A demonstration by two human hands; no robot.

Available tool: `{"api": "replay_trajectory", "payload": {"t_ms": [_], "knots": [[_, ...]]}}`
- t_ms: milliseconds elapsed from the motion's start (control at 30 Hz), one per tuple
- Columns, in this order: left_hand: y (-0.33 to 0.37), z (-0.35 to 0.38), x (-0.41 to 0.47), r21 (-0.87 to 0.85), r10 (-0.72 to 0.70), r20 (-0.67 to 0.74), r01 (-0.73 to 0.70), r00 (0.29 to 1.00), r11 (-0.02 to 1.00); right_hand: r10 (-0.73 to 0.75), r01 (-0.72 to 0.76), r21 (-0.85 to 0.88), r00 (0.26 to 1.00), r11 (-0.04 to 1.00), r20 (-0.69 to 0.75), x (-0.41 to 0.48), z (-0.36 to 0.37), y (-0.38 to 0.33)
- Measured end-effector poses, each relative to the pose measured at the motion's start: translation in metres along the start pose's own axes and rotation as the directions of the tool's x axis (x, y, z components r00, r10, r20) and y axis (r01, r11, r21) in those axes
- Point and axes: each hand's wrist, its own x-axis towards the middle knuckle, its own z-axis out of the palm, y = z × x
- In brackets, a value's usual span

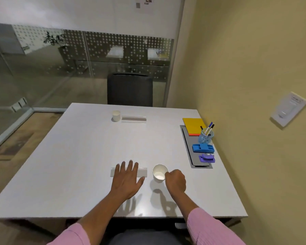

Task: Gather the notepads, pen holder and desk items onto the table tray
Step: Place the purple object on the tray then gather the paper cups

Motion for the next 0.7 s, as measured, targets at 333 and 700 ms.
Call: {"api": "replay_trajectory", "payload": {"t_ms": [333,700], "knots": [[0.011,0.043,0.056,0.026,-0.057,0.066,0.056,0.996,0.998,0.049,-0.045,-0.030,0.989,0.999,0.138,0.084,0.050,0.007],[0.010,0.065,0.065,0.004,-0.128,0.065,0.128,0.990,0.992,0.046,-0.048,0.004,0.975,0.999,0.215,0.118,0.085,0.011]]}}
